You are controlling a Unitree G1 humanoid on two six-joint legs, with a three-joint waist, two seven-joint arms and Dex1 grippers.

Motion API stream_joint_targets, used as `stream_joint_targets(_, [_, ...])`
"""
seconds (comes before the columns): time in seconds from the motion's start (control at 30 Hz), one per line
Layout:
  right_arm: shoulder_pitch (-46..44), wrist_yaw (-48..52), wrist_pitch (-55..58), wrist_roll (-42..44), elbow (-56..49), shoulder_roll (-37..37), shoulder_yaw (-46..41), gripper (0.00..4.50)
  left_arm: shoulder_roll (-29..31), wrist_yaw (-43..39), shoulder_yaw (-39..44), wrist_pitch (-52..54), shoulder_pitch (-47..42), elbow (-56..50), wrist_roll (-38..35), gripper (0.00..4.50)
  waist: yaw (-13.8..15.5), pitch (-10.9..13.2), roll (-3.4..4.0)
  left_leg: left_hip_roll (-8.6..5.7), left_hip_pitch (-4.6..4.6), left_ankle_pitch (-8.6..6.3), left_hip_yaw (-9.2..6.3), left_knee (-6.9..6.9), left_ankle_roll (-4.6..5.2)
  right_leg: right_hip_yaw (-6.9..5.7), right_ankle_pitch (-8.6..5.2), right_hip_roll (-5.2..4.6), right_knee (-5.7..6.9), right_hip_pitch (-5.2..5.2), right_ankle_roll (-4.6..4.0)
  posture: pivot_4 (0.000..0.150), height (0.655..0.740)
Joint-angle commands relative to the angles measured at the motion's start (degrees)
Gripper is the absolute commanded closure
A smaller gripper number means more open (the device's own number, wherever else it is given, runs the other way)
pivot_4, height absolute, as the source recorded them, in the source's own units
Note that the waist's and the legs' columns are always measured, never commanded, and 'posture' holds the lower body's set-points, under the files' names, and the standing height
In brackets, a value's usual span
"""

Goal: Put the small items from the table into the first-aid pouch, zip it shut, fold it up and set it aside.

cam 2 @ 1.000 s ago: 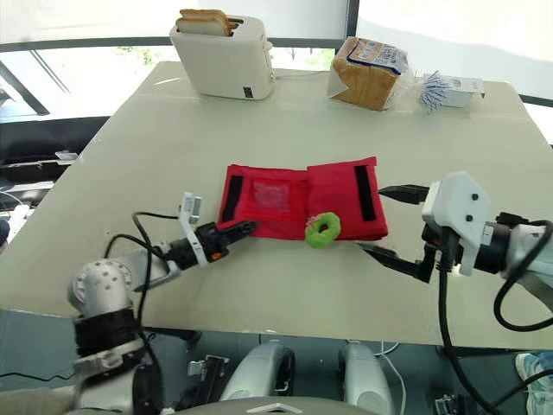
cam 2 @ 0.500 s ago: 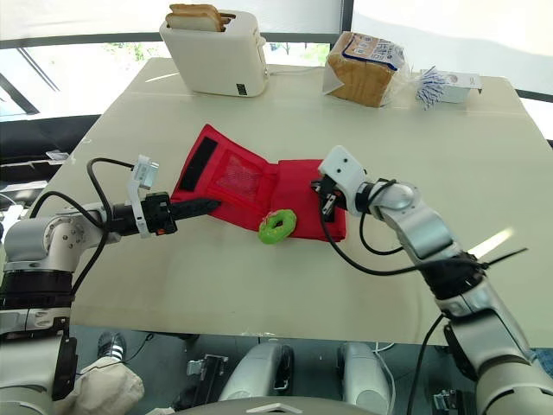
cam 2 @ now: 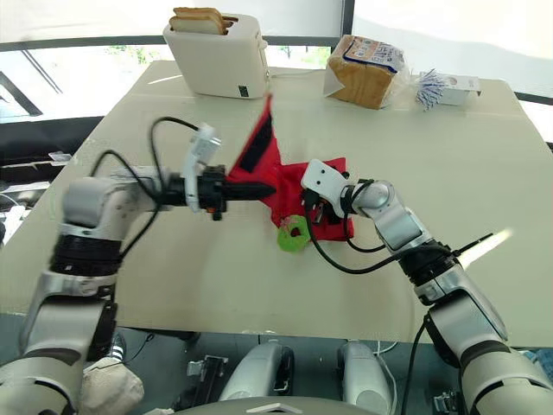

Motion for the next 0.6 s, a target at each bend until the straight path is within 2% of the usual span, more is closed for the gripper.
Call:
stream_joint_targets(0.03, [2.76, -0.44, 3.28, -0.32, -1.52, -1.02, -3.01, 4.39, -2.51, -0.99, -4.14, -3.09, -1.33, 0.73, 3.19, 4.5, -0.13, 0.0, 0.0, 0.0, 0.0, 0.0, 0.0, 0.0, 0.0, 0.01, 0.0, 0.0, 0.0, 0.0, 0.0, 0.15, 0.74])
stream_joint_targets(0.2, [6.46, -0.04, 6.88, 1.72, -10.98, -2.91, -7.95, 4.39, -7.56, -0.73, -6.38, -5.5, -2.44, 5.91, 6.31, 4.5, 0.0, 0.01, 0.02, 0.01, 0.0, 0.0, -0.03, -0.01, 0.0, -0.01, 0.0, 0.03, 0.0, -0.01, 0.0, 0.15, 0.74])
stream_joint_targets(0.4, [15.61, 0.28, 17.52, 5.49, -31.52, -12.0, -17.59, 4.39, -13.07, 2.69, -5.81, -5.79, -2.88, 9.5, 8.08, 4.5, 0.55, 0.04, 0.07, -0.02, -0.07, -0.01, -0.03, 0.02, 0.03, 0.0, 0.0, 0.0, -0.04, -0.02, 0.01, 0.15, 0.74])
stream_joint_targets(0.53, [22.61, -0.71, 24.95, 8.8, -44.32, -16.17, -24.9, 4.39, -14.69, 4.03, -5.22, -7.27, -2.36, 9.63, 9.01, 4.5, 1.1, 0.04, 0.07, -0.02, -0.09, -0.07, -0.07, 0.01, 0.12, -0.02, -0.01, -0.01, -0.04, -0.03, 0.01, 0.15, 0.74])
stream_joint_targets(0.57, [24.07, -0.92, 26.48, 9.73, -46.48, -16.75, -26.71, 4.5, -14.67, 3.27, -5.01, -6.45, -2.23, 9.07, 8.27, 3.99, 1.04, 0.04, 0.08, 0.02, -0.06, -0.12, -0.07, 0.01, 0.21, -0.01, -0.01, 0.03, -0.03, -0.02, 0.01, 0.15, 0.74])
stream_joint_targets(0.6, [24.9, -1.15, 27.55, 10.43, -47.78, -17.08, -27.8, 4.5, -14.63, 2.69, -4.82, -5.7, -2.15, 8.67, 7.7, 3.76, 1.02, 0.03, 0.09, 0.04, -0.04, -0.12, -0.04, 0.01, 0.22, 0.03, -0.01, 0.06, -0.02, -0.02, 0.01, 0.15, 0.74])
